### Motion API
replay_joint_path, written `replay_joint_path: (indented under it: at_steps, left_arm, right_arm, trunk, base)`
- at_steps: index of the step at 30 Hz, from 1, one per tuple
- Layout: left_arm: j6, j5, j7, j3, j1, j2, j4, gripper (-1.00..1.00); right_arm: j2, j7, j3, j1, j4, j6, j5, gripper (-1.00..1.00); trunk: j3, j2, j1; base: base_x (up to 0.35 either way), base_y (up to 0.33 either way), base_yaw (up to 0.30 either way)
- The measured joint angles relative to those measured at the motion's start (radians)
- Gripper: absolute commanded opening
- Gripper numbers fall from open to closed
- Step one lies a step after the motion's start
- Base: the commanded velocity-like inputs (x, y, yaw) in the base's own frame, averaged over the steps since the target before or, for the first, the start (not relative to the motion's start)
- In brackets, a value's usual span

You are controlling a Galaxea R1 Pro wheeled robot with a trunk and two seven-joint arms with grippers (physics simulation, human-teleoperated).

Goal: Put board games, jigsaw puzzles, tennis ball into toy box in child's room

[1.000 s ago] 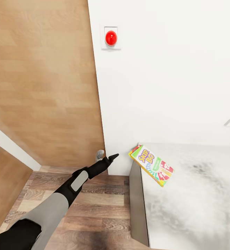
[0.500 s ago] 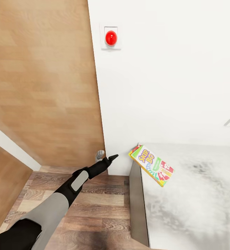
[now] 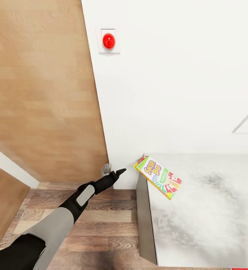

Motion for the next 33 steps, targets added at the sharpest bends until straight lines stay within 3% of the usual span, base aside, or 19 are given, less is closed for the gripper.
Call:
replay_joint_path:
  at_steps: [33]
  left_arm:
    - [0.005,0.004,0.005,0.004,-0.012,0.007,0.017,1.0]
  right_arm:
    - [0.02,0.009,0.009,0.0,0.0,0.0,0.0,1.0]
  trunk:
    - [-0.001,0.0,0.0]
  base:
    - [0.0,0.0,-0.017]
